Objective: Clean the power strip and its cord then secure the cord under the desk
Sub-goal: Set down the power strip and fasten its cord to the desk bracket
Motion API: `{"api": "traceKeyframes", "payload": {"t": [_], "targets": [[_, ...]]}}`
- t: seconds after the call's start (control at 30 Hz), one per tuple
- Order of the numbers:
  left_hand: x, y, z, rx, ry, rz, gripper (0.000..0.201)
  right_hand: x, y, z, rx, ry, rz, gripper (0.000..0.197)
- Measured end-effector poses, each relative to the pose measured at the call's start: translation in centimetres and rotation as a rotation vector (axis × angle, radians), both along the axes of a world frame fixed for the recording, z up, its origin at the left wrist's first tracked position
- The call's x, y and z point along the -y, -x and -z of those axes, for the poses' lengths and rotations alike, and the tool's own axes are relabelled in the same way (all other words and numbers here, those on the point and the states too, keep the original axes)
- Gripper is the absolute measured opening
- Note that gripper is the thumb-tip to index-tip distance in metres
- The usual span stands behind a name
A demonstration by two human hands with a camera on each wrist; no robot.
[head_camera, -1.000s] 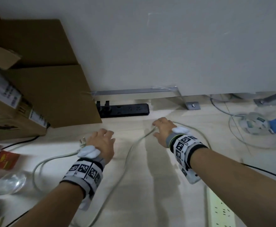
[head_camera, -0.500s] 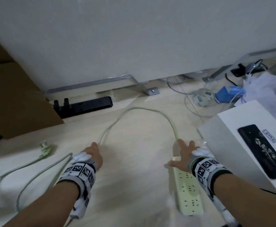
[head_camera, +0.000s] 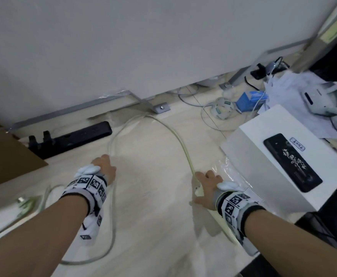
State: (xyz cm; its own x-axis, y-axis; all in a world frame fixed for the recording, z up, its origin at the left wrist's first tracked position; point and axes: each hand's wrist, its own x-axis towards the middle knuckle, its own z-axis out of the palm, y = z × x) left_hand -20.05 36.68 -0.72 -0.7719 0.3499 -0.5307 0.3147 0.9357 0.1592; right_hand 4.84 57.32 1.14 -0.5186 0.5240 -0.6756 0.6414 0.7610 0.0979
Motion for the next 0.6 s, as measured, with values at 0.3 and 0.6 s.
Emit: {"api": "traceKeyframes", "payload": {"t": [0.3, 0.6], "targets": [[0.7, -5.7, 0.3, -0.086, -0.294, 0.114, 0.057, -4.6, -0.2, -0.5, 0.041, -0.051, 0.146, 0.031], [0.5, -11.9, 0.6, -0.08, -0.341, 0.468, 0.041, -6.1, 0.7, -0.2, 0.197, -0.003, 0.064, 0.029]]}}
